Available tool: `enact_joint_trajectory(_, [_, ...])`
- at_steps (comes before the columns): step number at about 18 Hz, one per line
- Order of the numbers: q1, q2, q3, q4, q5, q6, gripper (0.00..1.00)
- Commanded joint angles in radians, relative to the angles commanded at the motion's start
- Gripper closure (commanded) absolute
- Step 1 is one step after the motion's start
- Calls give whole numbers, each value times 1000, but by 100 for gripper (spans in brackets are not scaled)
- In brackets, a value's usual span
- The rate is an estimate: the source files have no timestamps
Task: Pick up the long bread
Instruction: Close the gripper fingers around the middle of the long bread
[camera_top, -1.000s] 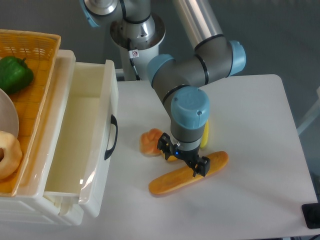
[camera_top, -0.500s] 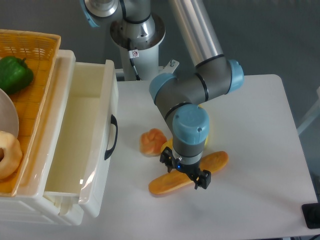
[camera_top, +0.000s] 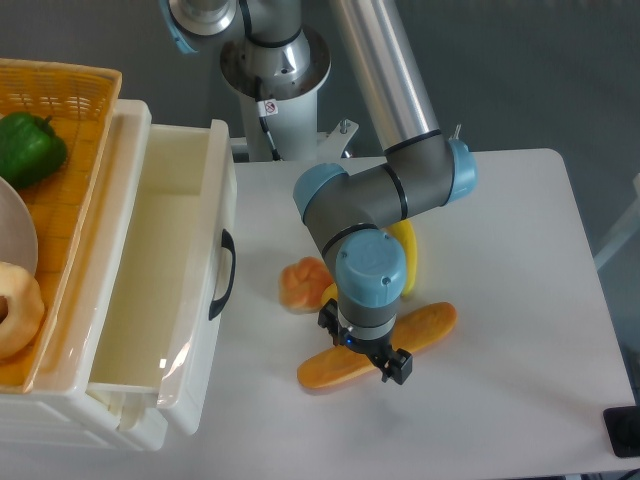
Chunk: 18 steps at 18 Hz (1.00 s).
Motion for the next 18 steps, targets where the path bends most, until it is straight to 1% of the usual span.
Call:
enact_joint_trajectory(3, [8, -14, -2, 0, 0, 83, 0])
enact_joint_trajectory(8, [26, -34, -2, 2, -2, 126, 0])
enact_joint_trajectory(10, [37, -31, -20, 3, -2, 152, 0])
enact_joint_trajectory(18, [52, -31, -32, 2, -5, 164, 0])
